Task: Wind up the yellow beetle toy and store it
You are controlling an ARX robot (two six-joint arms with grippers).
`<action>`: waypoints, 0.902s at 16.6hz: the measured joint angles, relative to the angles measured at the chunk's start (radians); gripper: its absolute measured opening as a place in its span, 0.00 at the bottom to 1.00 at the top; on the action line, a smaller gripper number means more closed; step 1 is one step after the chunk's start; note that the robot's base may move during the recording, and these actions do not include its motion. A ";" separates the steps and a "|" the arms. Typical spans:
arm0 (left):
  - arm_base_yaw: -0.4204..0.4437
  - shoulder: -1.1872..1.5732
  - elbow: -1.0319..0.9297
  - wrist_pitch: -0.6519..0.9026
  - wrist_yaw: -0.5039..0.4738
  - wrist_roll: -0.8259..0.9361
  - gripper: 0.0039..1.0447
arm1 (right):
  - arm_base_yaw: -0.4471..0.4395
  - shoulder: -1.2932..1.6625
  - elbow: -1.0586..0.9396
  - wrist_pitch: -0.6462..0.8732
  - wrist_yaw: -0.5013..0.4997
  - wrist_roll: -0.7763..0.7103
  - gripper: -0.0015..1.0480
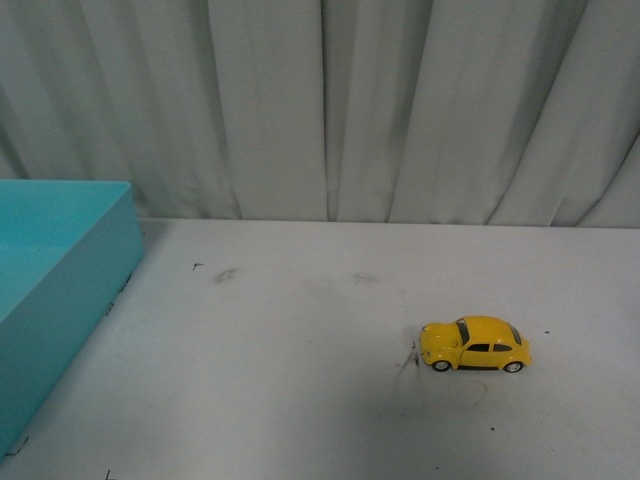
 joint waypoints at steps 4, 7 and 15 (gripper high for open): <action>0.000 0.000 0.000 0.000 0.000 0.000 0.94 | 0.172 0.605 0.362 0.019 0.175 -0.110 0.94; 0.000 0.000 0.000 0.000 0.000 0.000 0.94 | 0.277 0.812 0.621 -0.173 0.122 -0.283 0.94; 0.000 0.000 0.000 0.000 0.000 0.000 0.94 | 0.338 0.945 0.830 -0.391 -0.018 -0.531 0.94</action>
